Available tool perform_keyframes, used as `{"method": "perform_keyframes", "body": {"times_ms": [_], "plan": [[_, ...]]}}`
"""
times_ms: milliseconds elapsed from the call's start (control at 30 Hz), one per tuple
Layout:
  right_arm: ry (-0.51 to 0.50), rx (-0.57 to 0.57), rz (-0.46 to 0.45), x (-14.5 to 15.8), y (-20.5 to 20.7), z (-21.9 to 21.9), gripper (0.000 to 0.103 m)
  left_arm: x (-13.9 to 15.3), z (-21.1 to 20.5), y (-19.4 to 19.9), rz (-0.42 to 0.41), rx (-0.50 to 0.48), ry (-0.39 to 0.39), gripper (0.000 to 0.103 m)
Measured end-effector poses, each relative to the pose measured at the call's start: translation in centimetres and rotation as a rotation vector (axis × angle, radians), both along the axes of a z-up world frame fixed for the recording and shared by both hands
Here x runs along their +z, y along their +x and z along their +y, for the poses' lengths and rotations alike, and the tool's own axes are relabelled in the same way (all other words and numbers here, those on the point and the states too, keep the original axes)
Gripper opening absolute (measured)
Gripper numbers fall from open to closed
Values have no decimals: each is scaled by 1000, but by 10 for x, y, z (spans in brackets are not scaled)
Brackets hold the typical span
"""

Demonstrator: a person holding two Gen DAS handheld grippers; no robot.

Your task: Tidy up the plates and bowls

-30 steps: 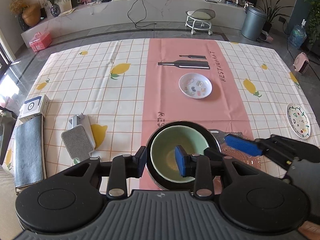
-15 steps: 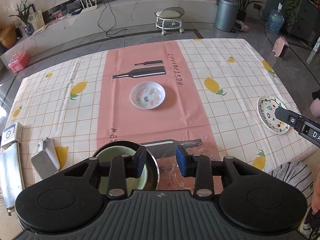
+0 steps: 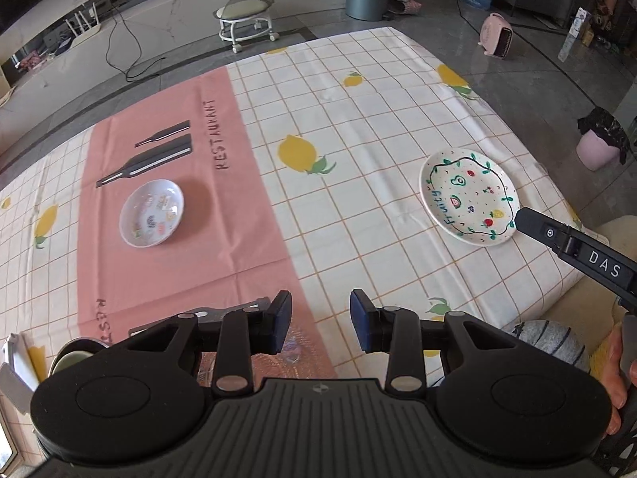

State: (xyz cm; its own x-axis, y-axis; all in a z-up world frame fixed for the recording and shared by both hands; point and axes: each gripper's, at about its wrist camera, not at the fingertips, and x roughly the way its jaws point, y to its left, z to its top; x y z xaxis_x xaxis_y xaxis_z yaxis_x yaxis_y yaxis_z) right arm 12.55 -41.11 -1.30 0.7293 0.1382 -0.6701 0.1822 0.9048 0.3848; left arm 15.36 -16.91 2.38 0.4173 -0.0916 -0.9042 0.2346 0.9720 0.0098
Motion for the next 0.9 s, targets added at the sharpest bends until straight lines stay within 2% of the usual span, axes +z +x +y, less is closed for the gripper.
{"method": "perform_keyframes", "body": {"times_ms": [133,233,367,500,600,733,900], "plan": [[17,-8,20,-9,1,-9,44,-13,-14,4,25,-26,-5,42],[32,12,30,-13,4,-8,44,-21,-20,7,49,-50,40,42],[74,178,73,-23,12,10,44,-36,-14,14,122,-95,154,41],[81,364,136,-37,19,48,44,-50,6,23,158,-108,268,41],[80,445,168,-45,24,75,44,-61,23,31,196,-99,332,41],[60,557,228,-55,30,112,44,-75,44,40,255,-74,359,41],[-10,620,309,-75,34,141,43,-87,72,51,322,-16,326,41]]}}
